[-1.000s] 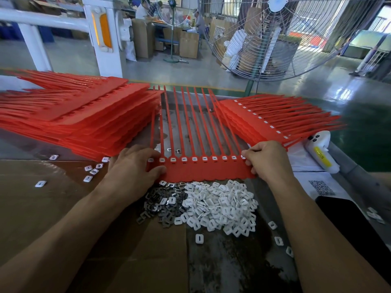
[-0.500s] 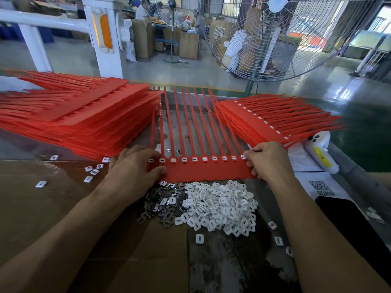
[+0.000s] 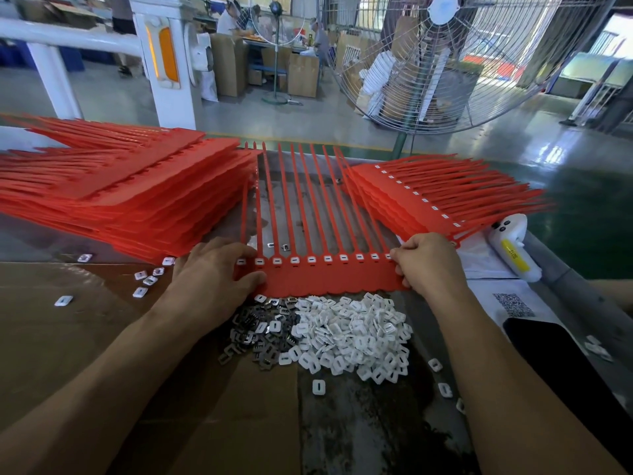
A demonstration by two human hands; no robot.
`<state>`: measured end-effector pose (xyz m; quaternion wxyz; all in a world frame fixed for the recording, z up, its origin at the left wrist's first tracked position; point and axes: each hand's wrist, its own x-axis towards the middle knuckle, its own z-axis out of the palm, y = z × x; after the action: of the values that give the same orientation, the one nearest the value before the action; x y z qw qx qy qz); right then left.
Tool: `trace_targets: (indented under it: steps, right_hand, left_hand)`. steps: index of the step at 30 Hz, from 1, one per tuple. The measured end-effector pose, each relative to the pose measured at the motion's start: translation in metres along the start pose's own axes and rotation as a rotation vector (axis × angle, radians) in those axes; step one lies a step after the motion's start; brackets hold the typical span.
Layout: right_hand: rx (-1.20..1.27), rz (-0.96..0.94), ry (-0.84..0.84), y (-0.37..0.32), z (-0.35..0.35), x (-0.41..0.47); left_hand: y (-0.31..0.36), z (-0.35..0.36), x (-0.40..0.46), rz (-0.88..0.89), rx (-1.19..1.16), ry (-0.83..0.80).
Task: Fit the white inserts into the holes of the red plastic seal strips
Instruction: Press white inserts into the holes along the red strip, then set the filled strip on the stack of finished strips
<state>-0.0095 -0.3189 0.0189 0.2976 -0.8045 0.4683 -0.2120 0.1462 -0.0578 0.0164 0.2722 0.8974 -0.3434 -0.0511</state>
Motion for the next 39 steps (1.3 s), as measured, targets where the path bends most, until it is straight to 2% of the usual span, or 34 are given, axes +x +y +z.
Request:
trace_targets:
  steps: [10, 14, 21, 27, 29, 31, 33, 36, 39]
  right_hand:
    - [-0.088, -0.049, 0.007, -0.001, 0.001, -0.002]
    - [-0.027, -0.074, 0.027, -0.001, -0.001, -0.006]
    - [-0.059, -0.114, 0.002, 0.001, -0.003, -0.010]
    - [0.138, -0.200, 0.112, -0.006, -0.004, -0.008]
    - [0.269, -0.102, -0.006, -0.007, -0.003, -0.009]
    - [0.367, -0.017, -0.203, -0.003, -0.002, -0.011]
    - [0.406, -0.010, -0.300, 0.000, -0.001, -0.012]
    - [0.523, -0.061, -0.230, -0.001, -0.001, -0.010]
    - [0.525, -0.132, -0.102, -0.006, -0.001, -0.009]
  left_hand:
    - [-0.001, 0.001, 0.000, 0.004, 0.012, 0.004]
    - [0.000, 0.002, 0.000, 0.009, 0.008, 0.018]
    - [-0.003, 0.004, 0.001, 0.012, 0.010, 0.019]
    - [-0.004, 0.004, 0.001, 0.009, 0.005, 0.020]
    - [-0.004, 0.005, 0.001, 0.012, 0.008, 0.019]
    - [-0.004, 0.005, 0.001, 0.018, 0.004, 0.022]
    - [-0.003, 0.004, 0.001, 0.031, 0.005, 0.038]
    - [-0.003, 0.004, 0.002, 0.054, 0.005, 0.048]
    - [-0.003, 0.004, 0.001, 0.075, -0.004, 0.005]
